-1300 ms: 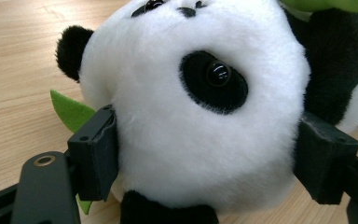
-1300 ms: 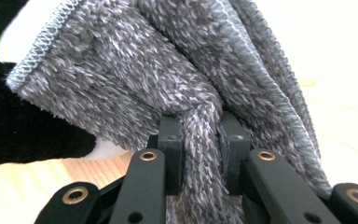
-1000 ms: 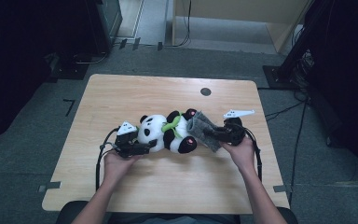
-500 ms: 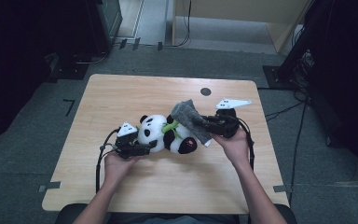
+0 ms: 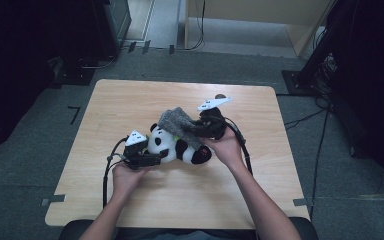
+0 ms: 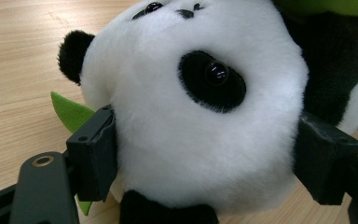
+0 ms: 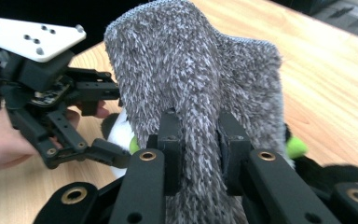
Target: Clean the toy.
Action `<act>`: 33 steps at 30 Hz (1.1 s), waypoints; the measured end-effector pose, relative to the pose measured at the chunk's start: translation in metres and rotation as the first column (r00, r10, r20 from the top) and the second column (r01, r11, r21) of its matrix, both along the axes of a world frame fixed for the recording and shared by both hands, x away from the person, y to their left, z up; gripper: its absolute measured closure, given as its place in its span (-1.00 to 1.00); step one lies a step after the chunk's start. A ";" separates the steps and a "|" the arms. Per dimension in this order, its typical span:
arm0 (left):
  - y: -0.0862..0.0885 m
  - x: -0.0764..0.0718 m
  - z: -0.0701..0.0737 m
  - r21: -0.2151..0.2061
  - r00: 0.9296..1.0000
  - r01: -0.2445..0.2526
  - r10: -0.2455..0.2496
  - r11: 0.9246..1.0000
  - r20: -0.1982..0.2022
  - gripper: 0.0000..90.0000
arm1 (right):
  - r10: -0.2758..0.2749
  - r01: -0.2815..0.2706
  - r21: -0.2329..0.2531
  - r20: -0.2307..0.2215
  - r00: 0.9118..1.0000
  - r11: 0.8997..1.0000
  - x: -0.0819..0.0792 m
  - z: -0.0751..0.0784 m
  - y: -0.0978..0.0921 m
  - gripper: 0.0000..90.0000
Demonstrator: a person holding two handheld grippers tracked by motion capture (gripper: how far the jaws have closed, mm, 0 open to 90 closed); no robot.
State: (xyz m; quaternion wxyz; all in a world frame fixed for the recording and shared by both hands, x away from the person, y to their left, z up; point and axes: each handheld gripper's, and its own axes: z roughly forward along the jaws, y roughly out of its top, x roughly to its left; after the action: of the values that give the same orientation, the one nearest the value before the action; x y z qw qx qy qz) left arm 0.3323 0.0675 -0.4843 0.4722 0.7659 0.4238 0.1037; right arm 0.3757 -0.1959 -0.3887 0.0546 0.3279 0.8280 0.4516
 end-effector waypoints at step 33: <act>-0.002 0.000 0.001 0.011 1.000 -0.023 0.023 1.000 -0.006 -0.46 | 0.130 -0.110 -0.232 0.076 0.989 0.966 -0.007 -0.016 0.068 0.59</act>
State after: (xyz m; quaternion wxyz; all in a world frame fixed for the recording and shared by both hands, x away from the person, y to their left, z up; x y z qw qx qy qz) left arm 0.3325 0.0657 -0.4834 0.4657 0.7638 0.4333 0.1091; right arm 0.3687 -0.1277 -0.4046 0.1019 0.2479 0.8892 0.3707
